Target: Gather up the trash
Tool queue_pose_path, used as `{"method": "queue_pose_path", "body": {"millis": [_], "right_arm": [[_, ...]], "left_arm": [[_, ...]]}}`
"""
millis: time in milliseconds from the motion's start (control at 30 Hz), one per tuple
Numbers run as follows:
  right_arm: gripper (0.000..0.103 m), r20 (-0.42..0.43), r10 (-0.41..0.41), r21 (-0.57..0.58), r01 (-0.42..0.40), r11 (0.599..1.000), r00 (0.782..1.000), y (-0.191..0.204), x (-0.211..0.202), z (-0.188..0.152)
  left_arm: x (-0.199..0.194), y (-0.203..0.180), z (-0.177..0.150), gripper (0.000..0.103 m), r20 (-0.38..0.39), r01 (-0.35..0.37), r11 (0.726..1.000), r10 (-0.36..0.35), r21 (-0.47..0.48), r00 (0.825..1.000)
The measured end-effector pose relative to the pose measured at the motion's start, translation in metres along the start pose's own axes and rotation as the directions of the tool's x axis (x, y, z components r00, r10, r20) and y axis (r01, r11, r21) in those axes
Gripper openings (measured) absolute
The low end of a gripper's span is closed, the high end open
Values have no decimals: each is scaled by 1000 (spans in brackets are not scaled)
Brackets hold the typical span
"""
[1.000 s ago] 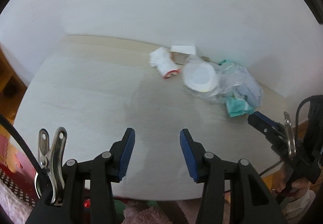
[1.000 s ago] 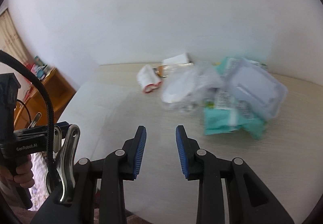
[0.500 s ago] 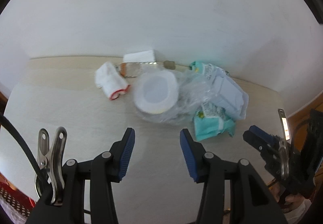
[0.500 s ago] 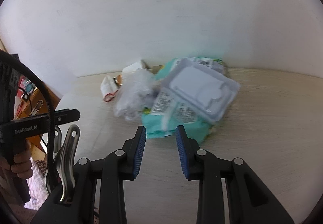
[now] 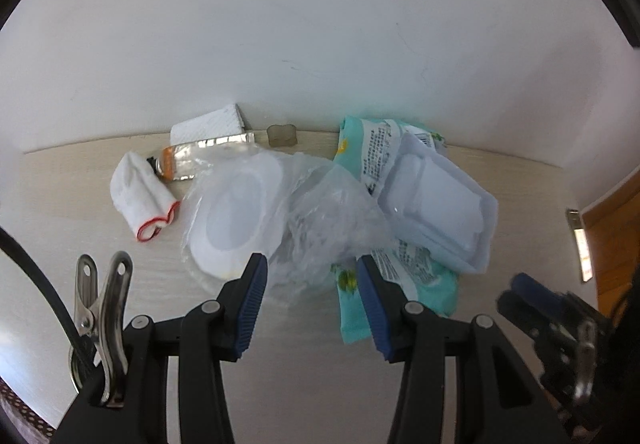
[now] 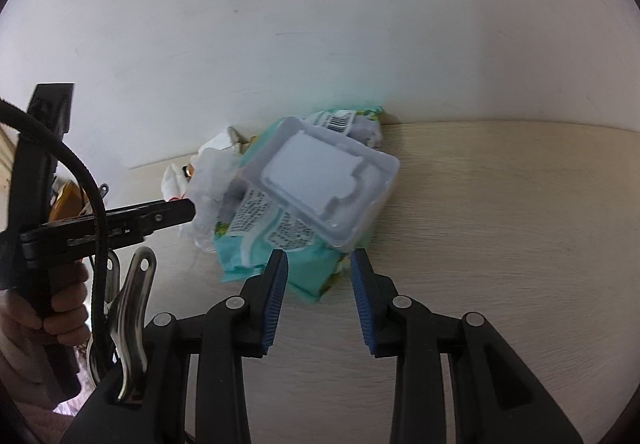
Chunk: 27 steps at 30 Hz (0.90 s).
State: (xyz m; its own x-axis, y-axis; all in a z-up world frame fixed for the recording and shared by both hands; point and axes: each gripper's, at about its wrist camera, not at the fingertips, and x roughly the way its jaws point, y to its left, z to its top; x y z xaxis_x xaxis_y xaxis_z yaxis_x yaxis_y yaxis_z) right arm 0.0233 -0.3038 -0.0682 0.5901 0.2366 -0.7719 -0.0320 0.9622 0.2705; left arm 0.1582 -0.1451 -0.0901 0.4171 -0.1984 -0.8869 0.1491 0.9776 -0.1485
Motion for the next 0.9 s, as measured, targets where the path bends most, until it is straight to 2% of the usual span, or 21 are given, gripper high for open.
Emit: {"method": "queue_pose_path", "body": {"millis": [333, 400, 500, 600, 900], "right_arm": [[38, 0, -7, 15, 7, 1000, 1000, -16, 2, 8], [38, -2, -6, 16, 6, 1000, 1000, -18, 5, 10], [38, -2, -7, 3, 7, 1000, 1000, -19, 8, 15], [38, 5, -14, -26, 15, 1000, 1000, -18, 11, 23], [39, 31, -41, -120, 44, 992, 999, -17, 24, 55]], "left_arm": [[32, 3, 13, 48, -18, -68, 997, 67, -34, 998], [35, 4, 13, 35, -17, -68, 997, 68, -36, 998], [35, 4, 12, 22, -13, -57, 998, 57, -28, 998], [34, 6, 12, 15, -8, -54, 998, 54, -21, 999], [-4, 34, -7, 12, 26, -44, 994, 47, -100, 999]]}}
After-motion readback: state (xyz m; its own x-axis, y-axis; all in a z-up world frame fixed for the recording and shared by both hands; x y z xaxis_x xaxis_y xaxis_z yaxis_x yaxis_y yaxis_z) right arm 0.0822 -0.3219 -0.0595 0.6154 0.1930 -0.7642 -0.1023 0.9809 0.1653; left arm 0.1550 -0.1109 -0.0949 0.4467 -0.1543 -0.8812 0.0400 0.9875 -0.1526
